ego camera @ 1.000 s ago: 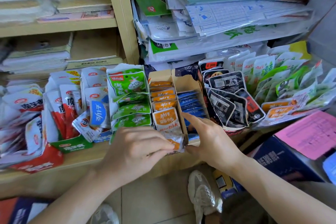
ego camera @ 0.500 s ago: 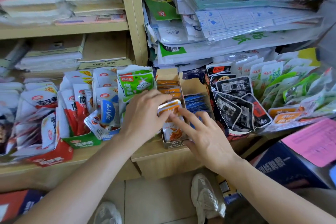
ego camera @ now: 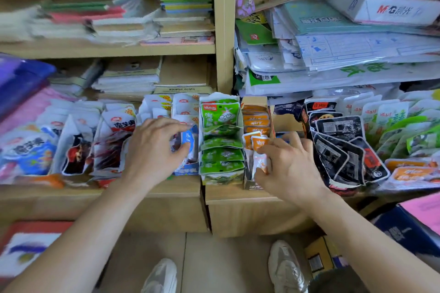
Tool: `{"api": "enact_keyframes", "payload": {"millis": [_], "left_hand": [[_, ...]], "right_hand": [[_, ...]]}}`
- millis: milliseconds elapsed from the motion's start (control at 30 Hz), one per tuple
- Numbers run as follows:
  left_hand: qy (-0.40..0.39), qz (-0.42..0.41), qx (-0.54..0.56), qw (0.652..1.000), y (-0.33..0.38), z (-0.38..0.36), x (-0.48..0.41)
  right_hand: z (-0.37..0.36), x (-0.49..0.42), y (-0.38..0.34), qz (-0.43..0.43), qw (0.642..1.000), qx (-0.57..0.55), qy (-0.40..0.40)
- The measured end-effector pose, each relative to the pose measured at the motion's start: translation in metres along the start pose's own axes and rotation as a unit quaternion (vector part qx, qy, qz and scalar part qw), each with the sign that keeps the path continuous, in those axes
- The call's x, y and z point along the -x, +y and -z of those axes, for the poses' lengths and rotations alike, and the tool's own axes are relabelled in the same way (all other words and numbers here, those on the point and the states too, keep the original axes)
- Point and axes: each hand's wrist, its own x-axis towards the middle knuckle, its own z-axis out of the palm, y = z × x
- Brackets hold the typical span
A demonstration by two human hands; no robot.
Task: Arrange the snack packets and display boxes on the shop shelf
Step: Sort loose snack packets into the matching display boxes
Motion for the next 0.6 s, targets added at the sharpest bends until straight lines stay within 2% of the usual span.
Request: {"api": "enact_keyframes", "payload": {"millis": [67,167,267,333,400,467,533,600], "left_hand": [[-0.014,0.027,-0.019,0.999,-0.013,0.007,0.006],[-0.086,0.064,-0.015,0.994,-0.032,0.011,0.022],[-0.183,0.055,0.010,0.981,-0.040,0.012,0.038],[-0.205,0.045,0.048,0.976,-0.040,0.012,0.045],[-0.220,0.007,0.018,0.975,-0.040,0.009,0.051],[-0.250,-0.017,0.003,0.968,-0.044,0.006,0.057],[-0.279,-0.038,0.005,0.959,-0.048,0.007,0.060],[-0.273,-0.056,0.004,0.960,-0.052,0.009,0.062]], "right_hand": [[0.004,-0.009,-0.015,0.019,0.990,-0.122,0.072],[-0.001,-0.024,-0.042,0.103,0.967,-0.227,0.056],[-0.010,-0.039,-0.069,0.164,0.961,-0.224,-0.010],[-0.017,-0.050,-0.086,0.187,0.963,-0.189,-0.047],[-0.025,-0.059,-0.095,0.203,0.964,-0.153,-0.074],[-0.033,-0.065,-0.095,0.207,0.967,-0.129,-0.075],[-0.037,-0.068,-0.091,0.200,0.971,-0.124,-0.041],[-0.038,-0.068,-0.086,0.181,0.974,-0.137,-0.023]]}}
